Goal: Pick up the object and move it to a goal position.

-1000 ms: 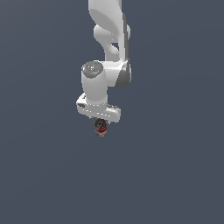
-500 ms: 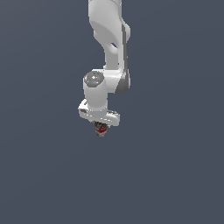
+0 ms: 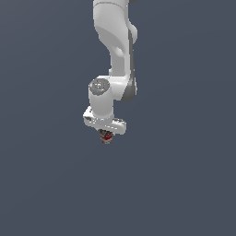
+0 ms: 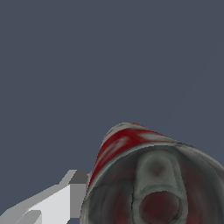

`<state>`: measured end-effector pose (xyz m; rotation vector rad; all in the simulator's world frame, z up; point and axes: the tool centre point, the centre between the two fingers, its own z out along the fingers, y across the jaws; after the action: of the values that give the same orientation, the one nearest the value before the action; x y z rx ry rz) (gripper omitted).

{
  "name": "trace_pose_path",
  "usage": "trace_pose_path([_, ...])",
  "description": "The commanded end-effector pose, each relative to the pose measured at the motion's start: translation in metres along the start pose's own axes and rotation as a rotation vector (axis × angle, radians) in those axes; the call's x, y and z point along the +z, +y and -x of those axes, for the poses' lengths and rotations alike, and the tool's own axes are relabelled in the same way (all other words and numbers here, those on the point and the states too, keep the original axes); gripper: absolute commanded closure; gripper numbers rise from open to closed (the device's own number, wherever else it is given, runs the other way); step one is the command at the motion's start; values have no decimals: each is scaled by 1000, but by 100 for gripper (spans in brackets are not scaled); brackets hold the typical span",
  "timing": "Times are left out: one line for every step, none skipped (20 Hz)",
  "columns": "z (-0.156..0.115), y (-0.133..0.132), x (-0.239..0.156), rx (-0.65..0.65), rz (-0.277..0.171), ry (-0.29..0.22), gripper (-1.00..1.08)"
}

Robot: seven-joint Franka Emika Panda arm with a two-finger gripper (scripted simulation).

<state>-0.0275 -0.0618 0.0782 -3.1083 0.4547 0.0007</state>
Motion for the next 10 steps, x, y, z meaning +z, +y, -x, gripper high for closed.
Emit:
trace_pose_path([0, 0, 1, 0, 0, 0, 108])
trace_pose_path([0, 0, 1, 0, 0, 0, 108])
trace_pose_path([0, 0, 1, 0, 0, 0, 108])
trace_pose_path([0, 0, 1, 0, 0, 0, 108])
trace_pose_path([0, 0, 1, 0, 0, 0, 108])
trace_pose_path([0, 0, 0, 0, 0, 0, 108])
trace_pose_path([0, 0, 0, 0, 0, 0, 108])
trace_pose_path([1, -1, -1, 0, 0, 0, 108])
trace_pose_path([1, -2, -2, 0, 0, 0, 108])
trace_pose_path([2, -3, -3, 0, 0, 0, 108])
